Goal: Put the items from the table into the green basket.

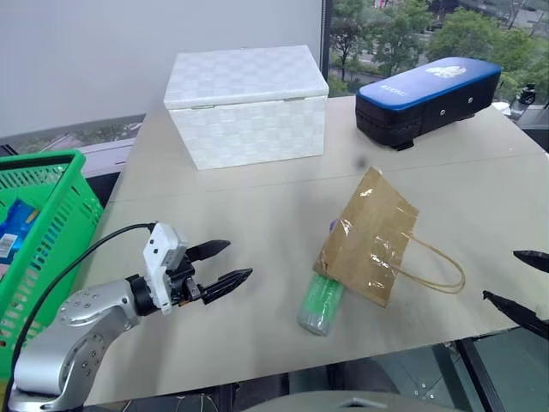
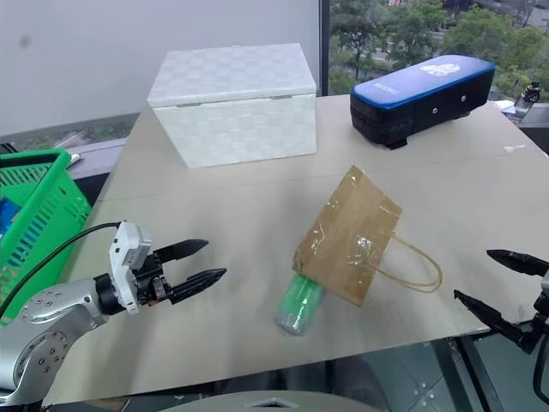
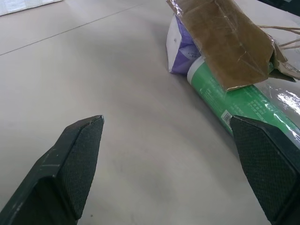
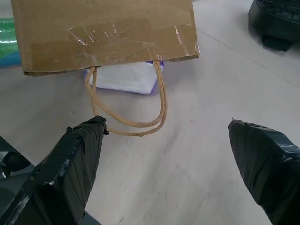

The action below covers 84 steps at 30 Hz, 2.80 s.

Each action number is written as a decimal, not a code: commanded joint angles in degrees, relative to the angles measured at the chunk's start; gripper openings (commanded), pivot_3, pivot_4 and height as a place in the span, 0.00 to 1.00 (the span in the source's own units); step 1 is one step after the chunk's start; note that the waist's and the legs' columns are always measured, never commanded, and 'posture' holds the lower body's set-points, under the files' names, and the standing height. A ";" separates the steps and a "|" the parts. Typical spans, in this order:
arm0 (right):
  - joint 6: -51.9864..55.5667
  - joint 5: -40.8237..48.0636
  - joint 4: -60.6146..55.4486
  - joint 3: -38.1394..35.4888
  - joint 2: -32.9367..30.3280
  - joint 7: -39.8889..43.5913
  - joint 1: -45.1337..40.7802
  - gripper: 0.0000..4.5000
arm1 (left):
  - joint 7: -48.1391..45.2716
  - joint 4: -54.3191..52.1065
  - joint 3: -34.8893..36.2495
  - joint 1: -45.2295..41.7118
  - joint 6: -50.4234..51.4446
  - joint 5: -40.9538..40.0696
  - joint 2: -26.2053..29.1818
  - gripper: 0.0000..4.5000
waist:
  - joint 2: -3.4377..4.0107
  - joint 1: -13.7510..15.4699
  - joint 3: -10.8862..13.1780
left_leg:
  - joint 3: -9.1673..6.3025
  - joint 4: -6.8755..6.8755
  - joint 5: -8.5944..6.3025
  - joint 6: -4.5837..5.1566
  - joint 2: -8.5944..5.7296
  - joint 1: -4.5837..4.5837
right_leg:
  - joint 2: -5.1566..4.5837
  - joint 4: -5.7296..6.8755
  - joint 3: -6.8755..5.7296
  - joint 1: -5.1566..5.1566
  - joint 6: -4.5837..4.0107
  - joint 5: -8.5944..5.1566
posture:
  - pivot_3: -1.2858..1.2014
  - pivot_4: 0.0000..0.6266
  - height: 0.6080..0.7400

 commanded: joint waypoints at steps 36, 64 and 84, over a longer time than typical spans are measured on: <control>-0.20 3.94 -11.67 11.13 5.26 -7.92 -8.65 1.00 | 29.83 8.41 -3.20 -36.52 36.19 -14.87 -13.56 0.00 | 0.44 -4.92 -0.51 | 0.20 0.22 0.03 -0.04 -0.06 -0.47 | 0.27 0.14 0.71 -0.28 0.47 0.14 | 0.46 0.05 1.00; 0.75 2.11 -3.42 23.38 0.08 -6.26 -24.02 1.00 | 31.99 4.34 12.37 -20.67 53.87 -40.03 -1.48 0.99 | -0.08 3.36 -1.77 | -0.61 0.30 0.15 -0.28 -0.25 -0.85 | -0.14 0.11 0.03 -0.63 0.17 0.30 | 0.52 0.05 1.00; 6.42 6.83 -15.88 11.58 0.61 -10.62 -10.55 1.00 | 54.38 21.29 -28.92 -47.07 59.00 -33.35 -18.63 0.99 | 0.13 -1.06 -1.31 | -0.59 0.32 0.25 -0.41 -0.32 -0.73 | 0.08 0.17 0.21 -0.17 0.39 0.12 | 0.44 0.15 1.00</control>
